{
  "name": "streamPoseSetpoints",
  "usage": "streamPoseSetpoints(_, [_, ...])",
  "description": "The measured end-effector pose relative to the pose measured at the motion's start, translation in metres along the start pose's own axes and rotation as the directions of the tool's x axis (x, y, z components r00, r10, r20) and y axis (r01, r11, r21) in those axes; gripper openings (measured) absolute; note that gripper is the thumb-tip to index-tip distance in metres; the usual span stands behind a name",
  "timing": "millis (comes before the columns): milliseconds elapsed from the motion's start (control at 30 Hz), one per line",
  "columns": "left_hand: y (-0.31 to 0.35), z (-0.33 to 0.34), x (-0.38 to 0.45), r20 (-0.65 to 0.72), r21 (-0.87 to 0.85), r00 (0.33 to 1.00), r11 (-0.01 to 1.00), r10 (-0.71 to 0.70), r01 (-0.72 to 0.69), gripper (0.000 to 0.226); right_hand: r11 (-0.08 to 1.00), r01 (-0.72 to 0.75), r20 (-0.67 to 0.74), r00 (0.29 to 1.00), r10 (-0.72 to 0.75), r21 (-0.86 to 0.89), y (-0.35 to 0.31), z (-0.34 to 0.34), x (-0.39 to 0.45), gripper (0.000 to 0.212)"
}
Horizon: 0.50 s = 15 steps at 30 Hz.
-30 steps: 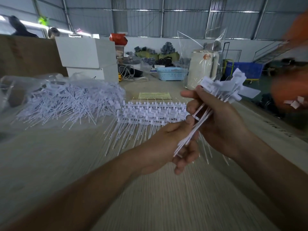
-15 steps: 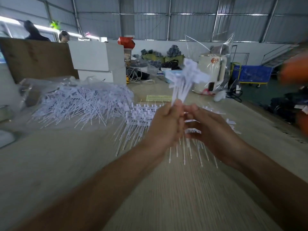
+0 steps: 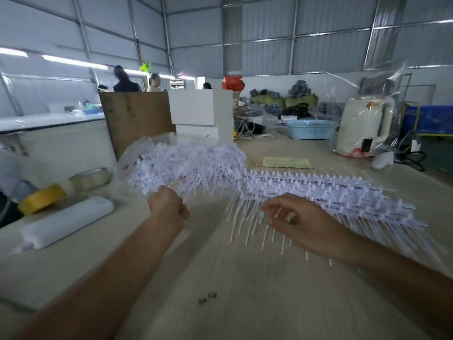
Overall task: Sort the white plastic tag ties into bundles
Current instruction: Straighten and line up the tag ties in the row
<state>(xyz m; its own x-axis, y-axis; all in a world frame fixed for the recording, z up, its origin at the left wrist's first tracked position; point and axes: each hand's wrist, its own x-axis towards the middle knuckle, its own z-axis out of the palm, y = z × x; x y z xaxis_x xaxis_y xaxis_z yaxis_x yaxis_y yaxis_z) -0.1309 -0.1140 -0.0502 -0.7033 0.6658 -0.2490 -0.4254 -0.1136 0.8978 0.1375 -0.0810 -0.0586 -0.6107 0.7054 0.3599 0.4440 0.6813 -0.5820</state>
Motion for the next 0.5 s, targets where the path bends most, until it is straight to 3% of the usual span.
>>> streamPoseSetpoints(100, [-0.004, -0.015, -0.001, 0.049, 0.048, 0.999, 0.999, -0.016, 0.014, 0.028, 0.953, 0.16, 0.076, 0.987, -0.145, -0.259, -0.012, 0.03, 0.035, 0.03])
streamPoseSetpoints(233, [-0.001, -0.037, 0.01, 0.014, 0.053, 0.999, 0.998, -0.029, 0.028, 0.028, 0.8, 0.292, 0.094, 0.953, -0.287, -0.523, -0.037, 0.075, 0.095, 0.042])
streamPoseSetpoints(400, [0.004, -0.057, 0.026, 0.042, 0.121, 0.999, 0.993, -0.007, 0.002, 0.027, 0.731, 0.206, 0.135, 0.979, -0.155, -0.651, -0.056, 0.129, 0.169, 0.033])
streamPoseSetpoints(500, [0.009, -0.061, 0.035, 0.094, 0.177, 0.995, 0.984, -0.029, 0.012, 0.027, 0.627, 0.17, 0.135, 0.985, -0.102, -0.76, -0.057, 0.14, 0.203, 0.04])
